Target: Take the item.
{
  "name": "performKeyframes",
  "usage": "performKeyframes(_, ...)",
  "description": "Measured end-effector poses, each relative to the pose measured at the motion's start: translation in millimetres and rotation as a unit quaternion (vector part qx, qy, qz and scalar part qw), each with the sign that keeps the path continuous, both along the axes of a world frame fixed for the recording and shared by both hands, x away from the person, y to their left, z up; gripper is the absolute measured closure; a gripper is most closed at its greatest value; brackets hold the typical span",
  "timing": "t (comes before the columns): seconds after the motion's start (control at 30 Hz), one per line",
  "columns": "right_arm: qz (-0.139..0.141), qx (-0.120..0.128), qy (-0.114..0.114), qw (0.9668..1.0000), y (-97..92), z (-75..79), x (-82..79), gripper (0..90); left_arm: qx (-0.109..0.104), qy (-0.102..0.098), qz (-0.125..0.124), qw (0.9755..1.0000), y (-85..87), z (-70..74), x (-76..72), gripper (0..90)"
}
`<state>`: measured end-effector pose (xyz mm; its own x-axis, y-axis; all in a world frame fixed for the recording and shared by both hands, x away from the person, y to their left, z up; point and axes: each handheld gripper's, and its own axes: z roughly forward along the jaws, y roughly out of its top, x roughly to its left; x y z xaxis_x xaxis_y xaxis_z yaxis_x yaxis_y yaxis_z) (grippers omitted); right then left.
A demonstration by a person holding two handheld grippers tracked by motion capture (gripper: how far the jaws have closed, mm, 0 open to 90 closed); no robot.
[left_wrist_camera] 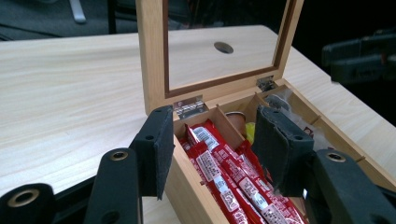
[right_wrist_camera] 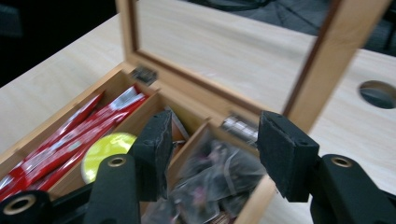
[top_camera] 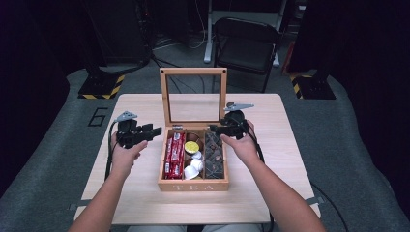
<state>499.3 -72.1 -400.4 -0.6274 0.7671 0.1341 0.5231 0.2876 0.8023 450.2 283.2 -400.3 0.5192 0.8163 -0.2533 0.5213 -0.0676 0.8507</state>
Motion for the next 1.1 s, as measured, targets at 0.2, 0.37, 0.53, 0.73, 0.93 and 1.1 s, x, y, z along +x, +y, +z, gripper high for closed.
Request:
performKeyframes(0.2, 0.035, -0.012, 0.002, 0.9993, 10.1, -7.2, -10.7, 43.9, -0.002, -0.005, 0.000, 1.0000, 1.2, 2.3, -11.0, 46.6)
performKeyframes(0.37, 0.060, -0.012, 0.005, 0.9981, 20.9, -15.2, -15.5, 40.9, -0.016, -0.002, 0.001, 0.9999, 4.6, -0.2, -14.4, 45.9)
performKeyframes(0.53, 0.080, -0.016, 0.010, 0.9967, 30.0, -22.9, -18.4, 39.1, -0.017, 0.000, 0.001, 0.9998, 7.5, -0.6, -15.2, 45.9)
performKeyframes(0.73, 0.102, -0.018, 0.021, 0.9944, 38.7, -30.9, -19.0, 36.1, -0.015, -0.001, 0.001, 0.9999, 11.0, -0.9, -18.8, 45.9)
performKeyframes(0.93, 0.112, -0.020, 0.025, 0.9931, 45.7, -37.5, -19.4, 34.8, -0.019, 0.000, 0.006, 0.9998, 16.9, -4.3, -21.1, 45.9)
performKeyframes(1.1, 0.126, -0.024, 0.032, 0.9913, 53.5, -41.6, -19.1, 32.4, -0.022, 0.001, 0.009, 0.9997, 20.5, -4.6, -23.3, 45.9)
